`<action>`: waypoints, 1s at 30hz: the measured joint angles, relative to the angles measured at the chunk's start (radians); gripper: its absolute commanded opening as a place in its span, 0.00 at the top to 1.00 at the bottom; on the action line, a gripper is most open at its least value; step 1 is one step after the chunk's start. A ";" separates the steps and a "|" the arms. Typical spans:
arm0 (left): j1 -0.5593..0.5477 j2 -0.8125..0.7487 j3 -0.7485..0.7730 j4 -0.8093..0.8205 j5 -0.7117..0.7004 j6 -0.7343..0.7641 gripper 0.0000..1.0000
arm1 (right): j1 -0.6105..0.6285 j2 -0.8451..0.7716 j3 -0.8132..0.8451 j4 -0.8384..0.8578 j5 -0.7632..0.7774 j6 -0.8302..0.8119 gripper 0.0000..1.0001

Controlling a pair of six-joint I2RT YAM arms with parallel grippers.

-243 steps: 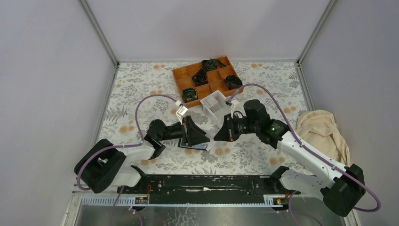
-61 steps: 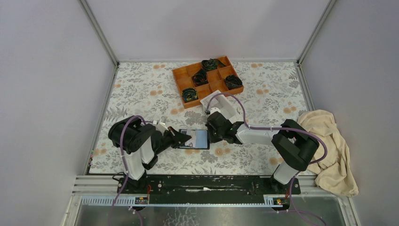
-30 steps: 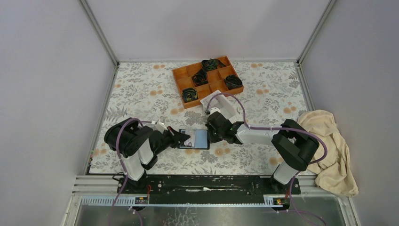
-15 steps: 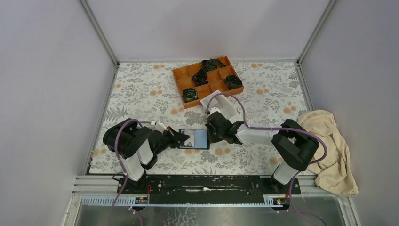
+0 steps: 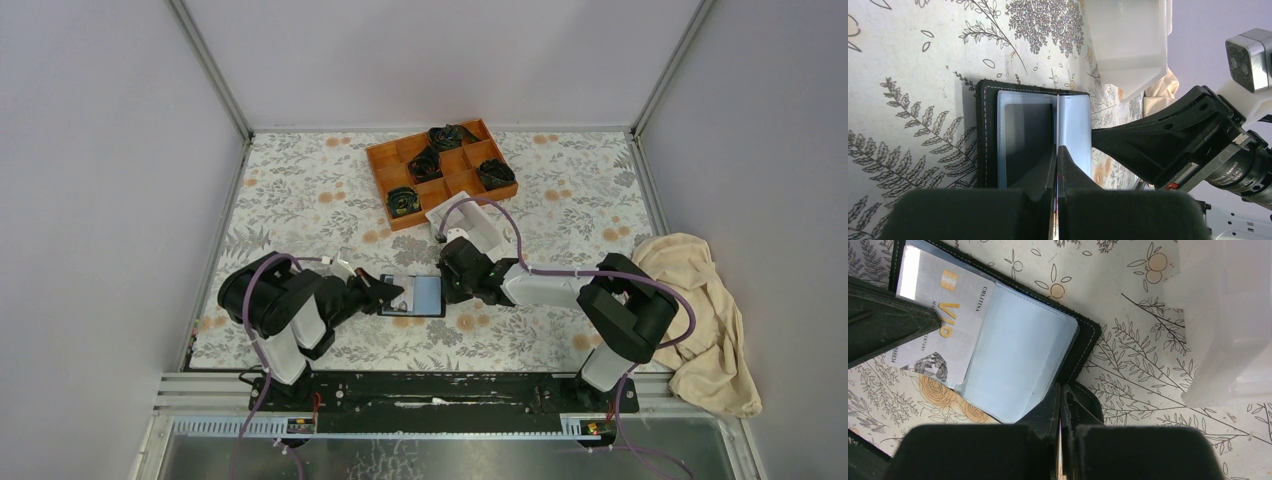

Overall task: Put the credit cards into the card holder
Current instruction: Insert the credit card into the card holder.

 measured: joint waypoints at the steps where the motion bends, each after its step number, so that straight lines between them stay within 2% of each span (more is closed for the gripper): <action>1: 0.000 0.001 0.000 0.002 0.002 0.000 1.00 | 0.000 0.000 0.000 0.000 0.000 0.000 1.00; 16: -0.001 0.075 -0.004 0.094 0.010 -0.020 1.00 | 0.000 0.001 0.000 0.001 0.000 0.000 1.00; 30: -0.021 0.076 -0.018 0.124 0.015 -0.033 1.00 | 0.000 0.001 0.000 0.001 0.000 0.000 1.00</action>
